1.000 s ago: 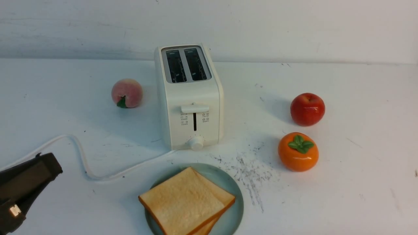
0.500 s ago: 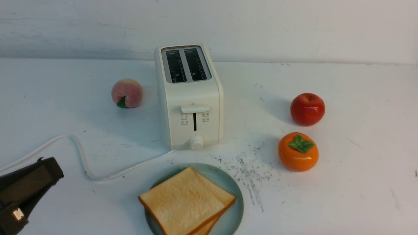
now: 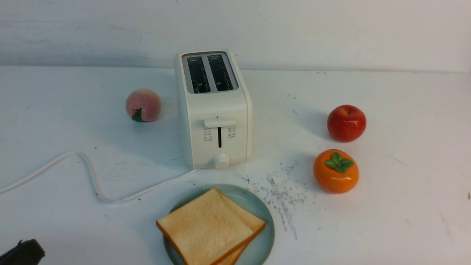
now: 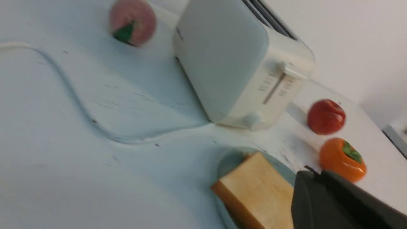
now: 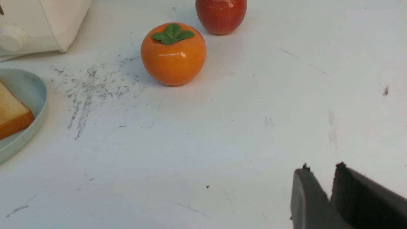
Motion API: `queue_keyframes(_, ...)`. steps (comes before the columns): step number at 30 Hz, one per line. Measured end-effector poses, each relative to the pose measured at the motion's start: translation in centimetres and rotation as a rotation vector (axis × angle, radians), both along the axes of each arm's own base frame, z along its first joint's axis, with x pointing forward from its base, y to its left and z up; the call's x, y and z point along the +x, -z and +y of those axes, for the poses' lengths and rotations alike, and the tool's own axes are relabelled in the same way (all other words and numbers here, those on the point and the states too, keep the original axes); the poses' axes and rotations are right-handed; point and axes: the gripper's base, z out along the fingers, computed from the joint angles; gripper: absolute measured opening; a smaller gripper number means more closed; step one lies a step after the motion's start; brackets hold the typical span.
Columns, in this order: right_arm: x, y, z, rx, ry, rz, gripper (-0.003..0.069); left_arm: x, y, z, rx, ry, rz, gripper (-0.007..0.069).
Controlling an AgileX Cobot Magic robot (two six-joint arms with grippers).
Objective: Take toasted bread from bread machine on white table place on plate.
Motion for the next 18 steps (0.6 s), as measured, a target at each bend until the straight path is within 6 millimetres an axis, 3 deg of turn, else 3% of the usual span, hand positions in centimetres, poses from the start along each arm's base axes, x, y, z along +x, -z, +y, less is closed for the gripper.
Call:
queue_keyframes(3, 0.0, 0.0, 0.0, 0.000, 0.000, 0.000, 0.0141, -0.5, 1.9, 0.8, 0.064, -0.100, -0.028, 0.0018)
queue_keyframes(8, 0.0, 0.0, 0.0, 0.000, 0.000, 0.000, 0.0146, -0.8, 3.0, 1.4, 0.129, -0.183, 0.029, 0.0025)
queue_keyframes(18, 0.0, 0.0, 0.0, 0.000, 0.000, 0.000, 0.0149, -1.1, 4.3, 1.6, 0.161, -0.186, 0.166, 0.0038)
